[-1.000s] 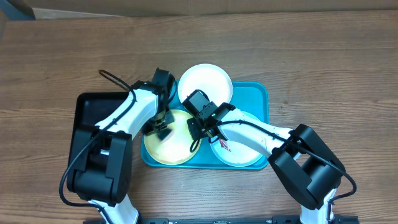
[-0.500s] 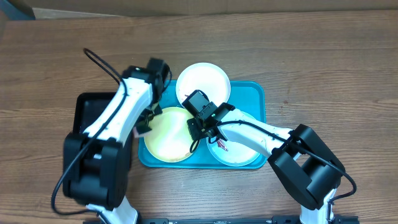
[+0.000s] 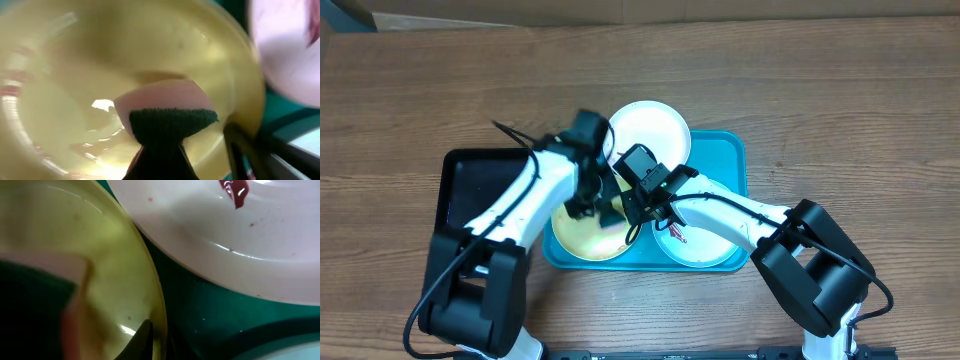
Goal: Clean dirty plates on tray and stack at the side
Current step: 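Scrub the yellow plate with the sponge while the right gripper holds it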
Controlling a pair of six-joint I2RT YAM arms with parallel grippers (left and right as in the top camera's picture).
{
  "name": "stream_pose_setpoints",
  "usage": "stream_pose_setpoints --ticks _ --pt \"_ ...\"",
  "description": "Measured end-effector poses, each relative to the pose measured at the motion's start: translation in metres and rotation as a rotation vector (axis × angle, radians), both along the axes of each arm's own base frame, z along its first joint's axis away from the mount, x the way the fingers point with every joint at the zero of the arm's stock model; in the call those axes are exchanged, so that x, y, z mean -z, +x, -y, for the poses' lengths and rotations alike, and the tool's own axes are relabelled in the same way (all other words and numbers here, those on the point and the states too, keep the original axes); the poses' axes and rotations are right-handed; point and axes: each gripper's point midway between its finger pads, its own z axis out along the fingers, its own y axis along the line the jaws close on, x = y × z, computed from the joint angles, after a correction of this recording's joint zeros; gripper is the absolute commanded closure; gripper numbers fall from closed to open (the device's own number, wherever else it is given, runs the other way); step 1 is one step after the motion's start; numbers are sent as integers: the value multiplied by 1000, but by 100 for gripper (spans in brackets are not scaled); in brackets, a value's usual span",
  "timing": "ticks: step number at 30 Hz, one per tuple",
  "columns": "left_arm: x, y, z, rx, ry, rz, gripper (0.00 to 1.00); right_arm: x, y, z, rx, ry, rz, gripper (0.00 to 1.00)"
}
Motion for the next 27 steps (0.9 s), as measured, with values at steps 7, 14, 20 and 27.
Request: stream_pose_setpoints --ticks 7,14,20,27 --pt "23 -9 -7 1 9 22 96 1 0 2 7 -1 -7 89" --pt "22 -27 -42 -9 175 -37 96 1 -3 -3 -6 19 -17 89" --pt "13 -36 -79 -17 339 -87 96 0 -3 -3 -7 21 -19 90" --pt "-23 -17 -101 -17 489 -65 96 1 -3 -3 -5 18 -18 96"
